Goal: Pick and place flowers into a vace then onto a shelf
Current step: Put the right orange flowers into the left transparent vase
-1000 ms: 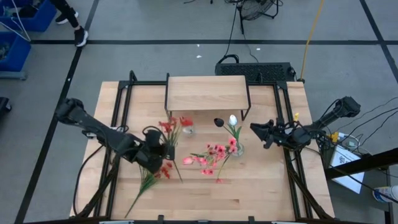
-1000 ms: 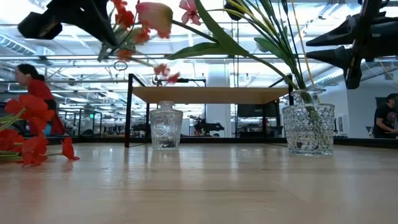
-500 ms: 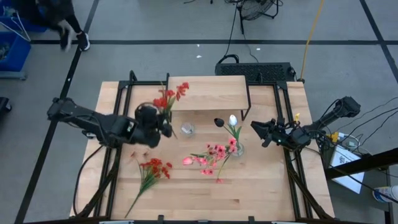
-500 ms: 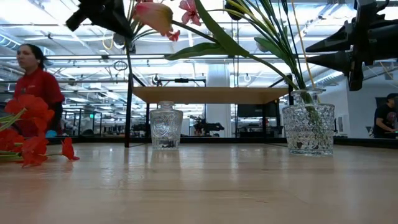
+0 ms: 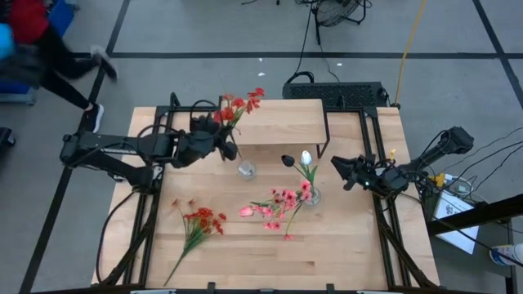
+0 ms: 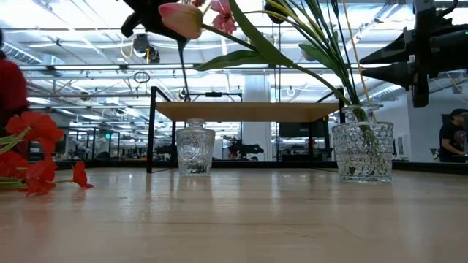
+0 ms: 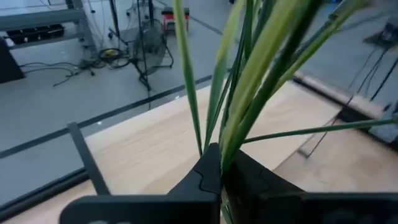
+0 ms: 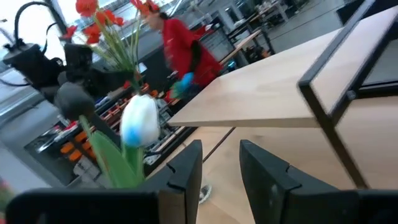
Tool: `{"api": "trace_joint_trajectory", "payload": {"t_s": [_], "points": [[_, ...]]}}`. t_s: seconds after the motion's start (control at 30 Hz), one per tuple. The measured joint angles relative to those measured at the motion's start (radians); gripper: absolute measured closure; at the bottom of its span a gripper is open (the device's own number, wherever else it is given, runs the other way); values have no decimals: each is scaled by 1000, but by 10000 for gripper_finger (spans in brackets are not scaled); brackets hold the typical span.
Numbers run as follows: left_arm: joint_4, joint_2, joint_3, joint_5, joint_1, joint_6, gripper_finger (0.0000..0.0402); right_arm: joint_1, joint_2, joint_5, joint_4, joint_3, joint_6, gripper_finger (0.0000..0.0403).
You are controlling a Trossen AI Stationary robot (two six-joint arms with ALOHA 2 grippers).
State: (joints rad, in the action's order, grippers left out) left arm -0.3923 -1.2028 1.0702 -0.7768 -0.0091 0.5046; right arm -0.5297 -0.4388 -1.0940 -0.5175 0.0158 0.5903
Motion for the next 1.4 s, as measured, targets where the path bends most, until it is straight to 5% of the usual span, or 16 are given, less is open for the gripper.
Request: {"api": "trace_joint_trajectory", "payload": {"t_s": [0.37,1.4], "points": [[56,-46,-1,203,23,-59,396,0,0,-32,82,0,114,303],[40,-183,-3,205,26,-92,377,0,0,-36,112,0,183,303]]}}
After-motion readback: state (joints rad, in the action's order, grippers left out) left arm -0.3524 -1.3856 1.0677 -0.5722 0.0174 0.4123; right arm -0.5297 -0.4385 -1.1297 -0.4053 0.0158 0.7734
